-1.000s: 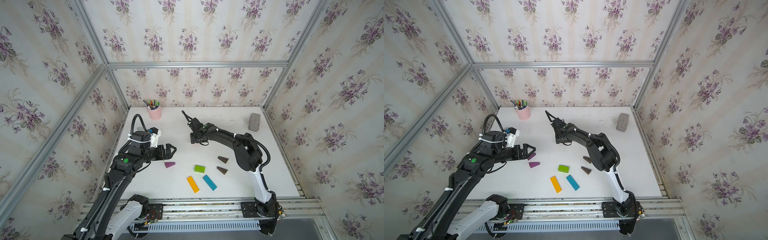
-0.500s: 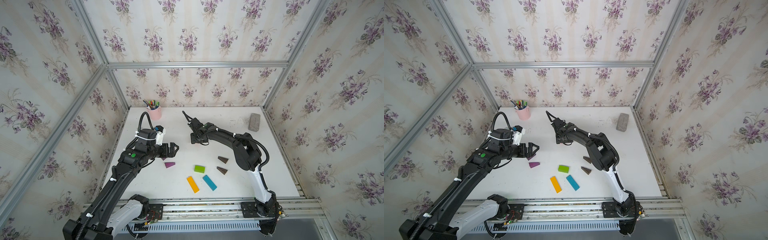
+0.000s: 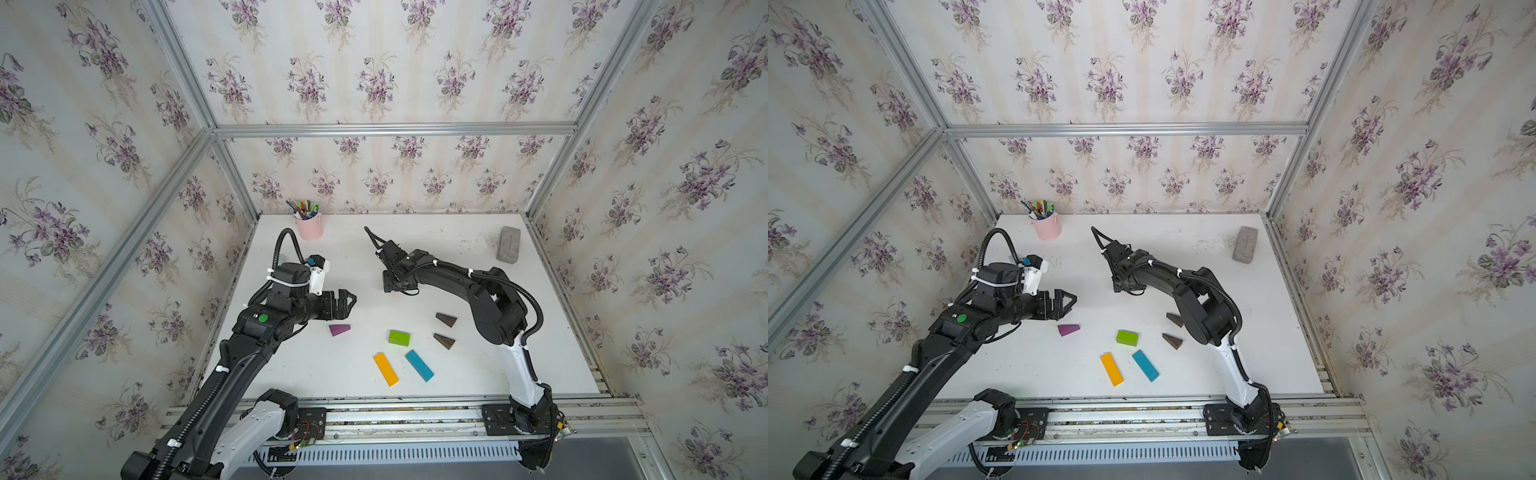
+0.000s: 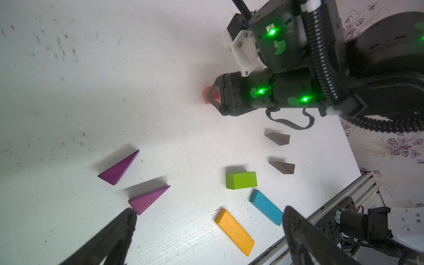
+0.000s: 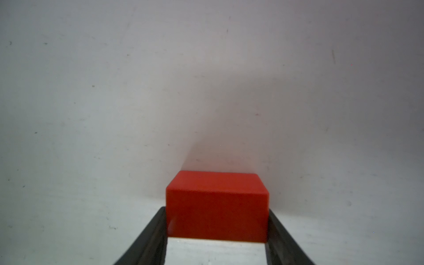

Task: Assemble a small pinwheel with building blocks
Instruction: Place the building block at the center of the board.

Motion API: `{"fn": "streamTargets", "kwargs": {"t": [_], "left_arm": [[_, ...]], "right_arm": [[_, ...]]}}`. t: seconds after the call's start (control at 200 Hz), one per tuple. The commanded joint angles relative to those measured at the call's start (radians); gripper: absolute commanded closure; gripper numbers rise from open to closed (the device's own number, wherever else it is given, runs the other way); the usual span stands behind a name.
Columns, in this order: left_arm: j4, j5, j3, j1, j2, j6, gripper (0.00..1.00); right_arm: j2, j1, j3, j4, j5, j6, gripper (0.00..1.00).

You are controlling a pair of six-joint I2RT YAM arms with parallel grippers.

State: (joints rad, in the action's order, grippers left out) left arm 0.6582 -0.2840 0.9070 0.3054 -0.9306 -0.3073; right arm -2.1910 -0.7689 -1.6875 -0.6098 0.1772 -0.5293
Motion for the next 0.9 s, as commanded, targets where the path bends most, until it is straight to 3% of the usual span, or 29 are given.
{"fn": "streamTargets", "kwargs": {"t": [0.0,0.355,0.56,0.894], "left_arm": [[-0.023,-0.012,0.011,0.000,-0.004,-0.006,0.00],[-0.019,-0.027,0.023,-0.001,-0.002,0.002,0.00],[-0.011,-0.020,0.016,0.000,0.021,0.000,0.00],[0.044,-0.025,0.059,-0.001,0.042,0.017,0.00]], "right_arm": [[0.040,-0.017,0.052,-0.025,-0.001,-0.047,0.46],[0.073,-0.043,0.091,-0.016,0.002,-0.083,0.44],[0.075,-0.043,0.065,-0.016,0.022,-0.068,0.30],[0.224,-0.069,0.136,-0.030,0.110,-0.058,0.27]]}}
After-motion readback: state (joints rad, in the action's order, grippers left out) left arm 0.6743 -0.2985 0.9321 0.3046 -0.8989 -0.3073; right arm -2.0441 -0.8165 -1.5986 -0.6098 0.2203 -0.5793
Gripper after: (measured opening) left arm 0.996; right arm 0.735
